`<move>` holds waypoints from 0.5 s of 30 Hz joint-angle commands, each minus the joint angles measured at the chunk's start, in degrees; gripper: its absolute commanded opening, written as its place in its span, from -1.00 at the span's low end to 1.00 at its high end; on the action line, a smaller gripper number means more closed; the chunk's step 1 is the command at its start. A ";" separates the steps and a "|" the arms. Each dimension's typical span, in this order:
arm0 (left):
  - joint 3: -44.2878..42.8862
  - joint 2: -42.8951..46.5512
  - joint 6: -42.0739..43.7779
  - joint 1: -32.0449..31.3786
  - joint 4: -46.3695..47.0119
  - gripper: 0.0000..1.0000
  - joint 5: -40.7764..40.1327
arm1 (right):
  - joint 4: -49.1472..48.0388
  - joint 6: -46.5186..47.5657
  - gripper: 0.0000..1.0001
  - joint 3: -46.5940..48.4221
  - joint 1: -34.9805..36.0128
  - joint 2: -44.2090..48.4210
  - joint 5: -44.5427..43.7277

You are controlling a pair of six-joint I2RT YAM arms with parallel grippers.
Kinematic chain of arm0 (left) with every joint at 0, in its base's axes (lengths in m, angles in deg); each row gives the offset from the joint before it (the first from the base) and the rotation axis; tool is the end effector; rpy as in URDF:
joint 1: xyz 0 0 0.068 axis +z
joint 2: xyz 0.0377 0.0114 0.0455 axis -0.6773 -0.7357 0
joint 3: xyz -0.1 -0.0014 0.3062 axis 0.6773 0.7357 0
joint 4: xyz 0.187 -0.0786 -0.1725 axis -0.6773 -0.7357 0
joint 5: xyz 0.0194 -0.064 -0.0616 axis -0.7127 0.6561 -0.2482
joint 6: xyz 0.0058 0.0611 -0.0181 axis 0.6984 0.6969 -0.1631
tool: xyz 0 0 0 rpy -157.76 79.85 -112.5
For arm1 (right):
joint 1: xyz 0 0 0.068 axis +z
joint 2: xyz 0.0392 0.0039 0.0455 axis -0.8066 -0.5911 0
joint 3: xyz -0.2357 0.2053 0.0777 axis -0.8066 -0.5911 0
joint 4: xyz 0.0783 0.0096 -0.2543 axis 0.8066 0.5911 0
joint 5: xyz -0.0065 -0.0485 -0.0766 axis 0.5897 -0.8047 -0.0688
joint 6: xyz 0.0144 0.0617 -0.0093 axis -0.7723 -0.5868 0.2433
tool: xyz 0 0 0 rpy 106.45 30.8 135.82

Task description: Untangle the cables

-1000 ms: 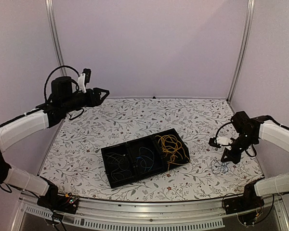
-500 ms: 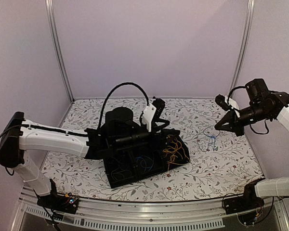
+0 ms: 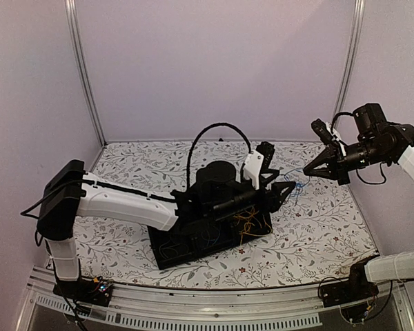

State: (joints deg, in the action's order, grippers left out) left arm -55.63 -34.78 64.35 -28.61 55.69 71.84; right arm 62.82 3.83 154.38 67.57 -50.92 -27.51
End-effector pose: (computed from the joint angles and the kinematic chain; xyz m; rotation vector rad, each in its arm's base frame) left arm 0.1670 -0.4689 0.3152 0.6699 1.5161 -1.0581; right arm 0.1760 0.0815 0.4101 -1.2981 1.8365 0.8080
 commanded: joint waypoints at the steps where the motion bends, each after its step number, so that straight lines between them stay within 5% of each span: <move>1: -6.38 -5.29 -2.93 0.63 1.96 0.24 -2.74 | -0.93 -0.42 -1.00 -0.58 0.02 1.02 4.79; 8: -12.81 -13.97 -13.35 4.85 0.09 0.14 -7.93 | 5.17 2.95 -1.00 2.28 0.25 1.01 12.77; 15: -15.38 -19.25 -17.58 8.10 -0.89 0.07 -9.15 | 10.24 6.83 -1.00 14.77 0.25 1.90 18.13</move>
State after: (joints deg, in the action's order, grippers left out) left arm -69.02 -52.33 50.21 -22.18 55.71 64.80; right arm 70.18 7.33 161.72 67.61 -50.68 -15.70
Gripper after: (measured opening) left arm 0.540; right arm 0.011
